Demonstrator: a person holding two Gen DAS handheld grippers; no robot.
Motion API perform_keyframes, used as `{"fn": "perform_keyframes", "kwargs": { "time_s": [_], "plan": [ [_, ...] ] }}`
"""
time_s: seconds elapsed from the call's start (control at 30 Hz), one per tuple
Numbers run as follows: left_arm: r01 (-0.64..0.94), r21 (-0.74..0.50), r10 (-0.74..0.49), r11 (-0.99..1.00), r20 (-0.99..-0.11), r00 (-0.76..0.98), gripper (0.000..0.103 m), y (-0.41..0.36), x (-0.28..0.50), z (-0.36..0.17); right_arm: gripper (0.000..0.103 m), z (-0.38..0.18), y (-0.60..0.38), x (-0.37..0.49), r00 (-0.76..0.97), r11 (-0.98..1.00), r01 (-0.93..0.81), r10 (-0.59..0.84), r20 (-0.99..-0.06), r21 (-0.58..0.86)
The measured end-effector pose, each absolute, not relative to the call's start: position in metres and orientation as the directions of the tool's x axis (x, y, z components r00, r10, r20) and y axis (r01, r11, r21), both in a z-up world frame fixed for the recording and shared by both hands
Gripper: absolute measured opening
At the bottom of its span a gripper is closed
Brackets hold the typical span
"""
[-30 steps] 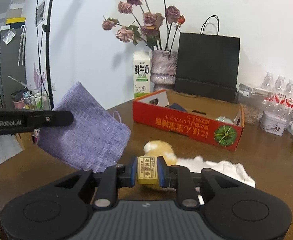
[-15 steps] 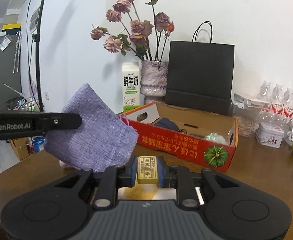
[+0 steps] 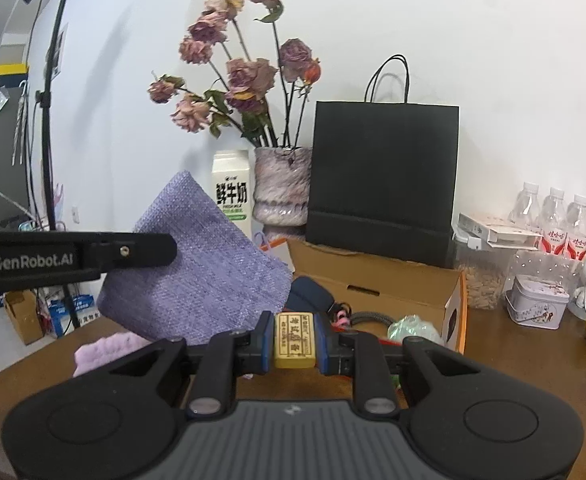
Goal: Organize objects
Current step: 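Carry the purple pouch and yellow block with both tools over the box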
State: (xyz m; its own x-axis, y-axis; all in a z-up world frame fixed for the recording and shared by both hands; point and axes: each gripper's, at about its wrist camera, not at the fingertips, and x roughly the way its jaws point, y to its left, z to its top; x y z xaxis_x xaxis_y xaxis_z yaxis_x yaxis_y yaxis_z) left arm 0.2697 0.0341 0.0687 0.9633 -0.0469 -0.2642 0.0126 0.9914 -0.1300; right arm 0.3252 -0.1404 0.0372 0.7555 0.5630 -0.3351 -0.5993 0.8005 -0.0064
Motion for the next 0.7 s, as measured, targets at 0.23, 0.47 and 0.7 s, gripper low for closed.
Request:
{"fn": "perform_keyframes", "kwargs": {
  "time_s": [0.23, 0.47, 0.7],
  "plan": [
    [0.000, -0.126, -0.031, 0.992, -0.241, 0.970, 0.005, 0.033, 0.294, 0.074, 0.020, 0.040, -0.136, 0.349, 0.762, 0.803, -0.595, 0.561, -0.323, -0.009],
    [-0.008, -0.142, -0.026, 0.990, -0.232, 0.972, 0.005, 0.035, 0.320, 0.077, 0.020, 0.040, -0.133, 0.371, 0.768, 0.807, -0.591, 0.555, -0.319, -0.018],
    [-0.007, -0.140, -0.027, 0.990, -0.239, 0.971, 0.005, 0.035, 0.347, 0.076, 0.020, 0.042, -0.131, 0.394, 0.779, 0.817, -0.577, 0.543, -0.314, -0.019]
  ]
}}
